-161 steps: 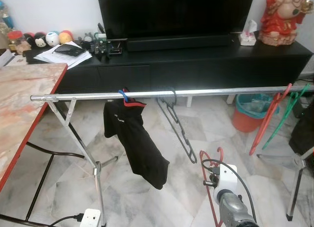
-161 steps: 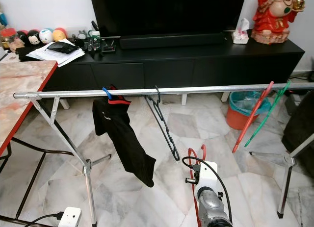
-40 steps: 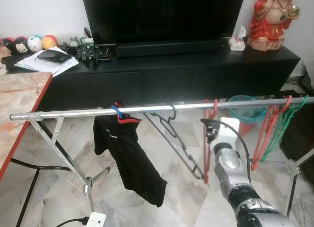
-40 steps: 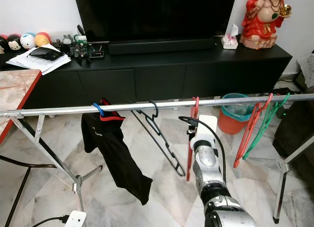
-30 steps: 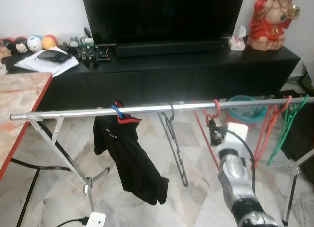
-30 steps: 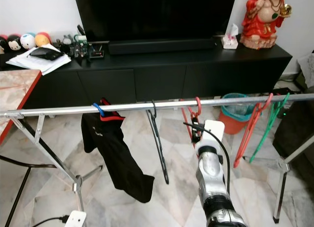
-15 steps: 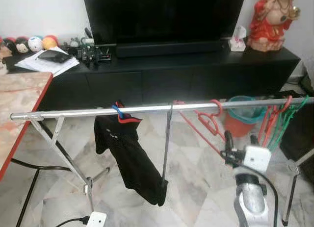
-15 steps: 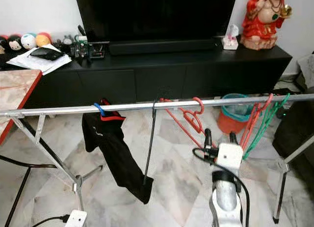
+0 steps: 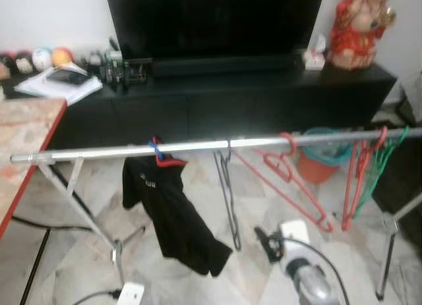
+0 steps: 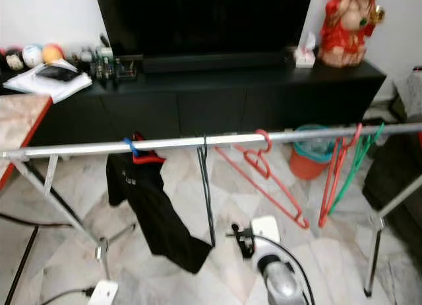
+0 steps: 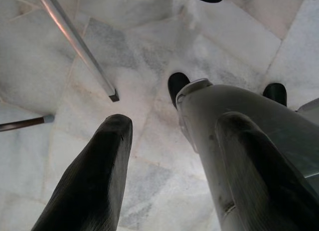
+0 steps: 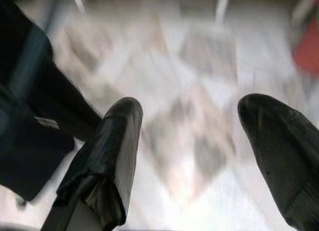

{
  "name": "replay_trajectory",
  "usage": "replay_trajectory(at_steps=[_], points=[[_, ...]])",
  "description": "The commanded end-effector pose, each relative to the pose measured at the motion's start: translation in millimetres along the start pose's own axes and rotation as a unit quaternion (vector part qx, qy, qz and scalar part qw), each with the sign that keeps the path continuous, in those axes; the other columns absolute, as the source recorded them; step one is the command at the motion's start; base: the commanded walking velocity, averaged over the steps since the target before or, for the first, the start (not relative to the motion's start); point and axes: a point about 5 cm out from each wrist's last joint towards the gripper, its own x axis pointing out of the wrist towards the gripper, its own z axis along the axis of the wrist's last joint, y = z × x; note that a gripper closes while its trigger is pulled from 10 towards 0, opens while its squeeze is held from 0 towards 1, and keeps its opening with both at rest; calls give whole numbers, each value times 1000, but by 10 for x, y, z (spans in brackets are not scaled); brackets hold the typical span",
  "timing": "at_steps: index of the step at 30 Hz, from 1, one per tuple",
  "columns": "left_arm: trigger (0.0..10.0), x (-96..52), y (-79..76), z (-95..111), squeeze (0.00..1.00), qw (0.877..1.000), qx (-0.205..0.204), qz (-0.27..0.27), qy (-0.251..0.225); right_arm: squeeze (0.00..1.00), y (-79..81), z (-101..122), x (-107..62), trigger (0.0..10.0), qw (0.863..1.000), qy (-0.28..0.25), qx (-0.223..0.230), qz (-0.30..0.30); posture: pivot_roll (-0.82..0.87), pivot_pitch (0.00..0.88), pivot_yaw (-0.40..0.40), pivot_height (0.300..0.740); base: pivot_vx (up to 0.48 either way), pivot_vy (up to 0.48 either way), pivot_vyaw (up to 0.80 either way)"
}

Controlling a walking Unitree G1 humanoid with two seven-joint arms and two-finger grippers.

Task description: Hang hanger

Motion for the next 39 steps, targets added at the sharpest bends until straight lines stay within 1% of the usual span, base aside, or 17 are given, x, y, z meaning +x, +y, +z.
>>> replay_trajectory(at_steps=[1,2,3,4,7,13,16,18,23,25,29,31,35,36,37,38,39], points=[[10000,-22,93,-37,0,1000,0,9,7,0,-12,-110,48,10000,998,46,27,-21,-42,0,16,740,0,0,0],[10000,-22,93,-37,0,1000,0,9,7,0,-12,-110,48,10000,998,46,27,-21,-42,0,16,740,0,0,0],[10000,-28,113,-47,0,1000,0,10,9,0,-6,-129,63,10000,997,56,47,-24,-55,0,27,740,0,0,0],[10000,-39,138,-76,0,1000,2,10,13,0,25,-220,74,10000,990,90,100,-30,-69,0,36,740,0,0,0],[10000,-45,139,-100,0,1000,6,9,17,0,39,-386,32,10000,981,139,128,-51,-51,0,27,740,0,0,0],[10000,-46,147,-90,0,1000,0,12,11,0,14,-577,-58,10000,975,184,100,-71,-43,0,20,740,0,0,0],[10000,-50,135,-121,0,1000,3,10,18,0,41,-653,-102,10000,971,187,124,-83,-48,0,27,740,0,0,0],[10000,-50,123,-134,0,1000,4,8,20,0,70,-681,-118,10000,971,188,123,-81,-46,0,29,740,0,0,0],[10000,-47,97,-137,0,1000,1,8,17,0,252,-820,-195,10000,969,211,104,-70,-32,0,17,740,0,0,0],[10000,-46,93,-137,0,1000,1,8,16,0,271,-825,-196,10000,969,214,102,-70,-32,0,17,740,0,0,0],[10000,-43,82,-134,0,1000,4,7,17,0,468,-779,-167,10000,972,201,110,-58,-32,0,17,740,0,0,0],[10000,-42,76,-133,0,1000,5,6,17,0,493,-765,-158,10000,972,199,110,-54,-37,0,14,740,0,0,0],[10000,-42,63,-140,0,1000,5,5,17,0,443,-752,-148,10000,973,194,112,-56,-32,0,8,740,-70,0,0],[10000,-42,61,-143,0,1000,2,5,17,0,367,-768,-161,10000,970,191,132,-73,-32,0,8,740,-277,0,0],[10000,-42,61,-143,0,1000,2,5,17,0,367,-768,-161,10000,970,191,132,-73,-32,0,8,740,-277,0,0],[10000,-43,61,-145,0,1000,0,5,16,0,262,-821,-200,10000,961,195,167,-102,-32,0,10,740,-277,0,0],[10000,-43,61,-145,0,1000,0,5,16,0,239,-834,-210,10000,959,196,175,-108,-32,0,10,740,-277,0,0]])
